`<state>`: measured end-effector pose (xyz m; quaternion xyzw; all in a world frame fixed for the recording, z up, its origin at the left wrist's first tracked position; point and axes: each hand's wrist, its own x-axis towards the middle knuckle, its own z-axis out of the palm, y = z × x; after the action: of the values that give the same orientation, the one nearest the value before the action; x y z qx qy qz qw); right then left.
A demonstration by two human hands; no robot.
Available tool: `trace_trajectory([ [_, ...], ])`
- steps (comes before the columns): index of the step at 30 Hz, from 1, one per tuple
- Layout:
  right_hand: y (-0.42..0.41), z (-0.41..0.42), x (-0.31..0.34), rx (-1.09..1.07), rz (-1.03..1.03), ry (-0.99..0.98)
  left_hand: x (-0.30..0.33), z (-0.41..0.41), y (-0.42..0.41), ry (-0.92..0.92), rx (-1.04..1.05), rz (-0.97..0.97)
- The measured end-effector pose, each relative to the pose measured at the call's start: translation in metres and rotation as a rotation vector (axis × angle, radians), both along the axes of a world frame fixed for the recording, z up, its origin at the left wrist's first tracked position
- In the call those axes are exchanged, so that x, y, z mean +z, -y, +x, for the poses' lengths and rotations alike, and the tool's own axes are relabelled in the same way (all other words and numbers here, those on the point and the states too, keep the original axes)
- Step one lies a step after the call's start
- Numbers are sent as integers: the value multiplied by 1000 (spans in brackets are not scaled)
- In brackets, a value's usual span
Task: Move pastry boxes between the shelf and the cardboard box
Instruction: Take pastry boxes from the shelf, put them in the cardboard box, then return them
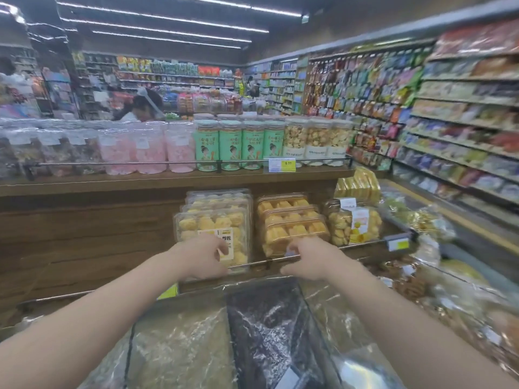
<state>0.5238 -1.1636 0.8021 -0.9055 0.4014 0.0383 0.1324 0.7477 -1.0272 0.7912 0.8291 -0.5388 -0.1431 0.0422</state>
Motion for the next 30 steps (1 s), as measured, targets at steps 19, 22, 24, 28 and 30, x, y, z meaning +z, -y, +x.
trace_trajectory([
  [19, -306, -316, -3, -897, -6, -29, 5, -325, -78, -40, -1023, 22],
  [22, -385, -377, -3, -1086, 6, -32, 12, -398, -127, -41, -1192, 16],
  [24, -442, -414, -5, -1201, 1, -47, 11, -444, -163, -39, -1273, 21],
  [28, -572, -471, -12, -1412, 19, -29, 4, -530, -251, -35, -1444, 61],
  [30, -641, -491, -14, -1509, 25, -21, 0, -569, -304, -26, -1526, 97],
])
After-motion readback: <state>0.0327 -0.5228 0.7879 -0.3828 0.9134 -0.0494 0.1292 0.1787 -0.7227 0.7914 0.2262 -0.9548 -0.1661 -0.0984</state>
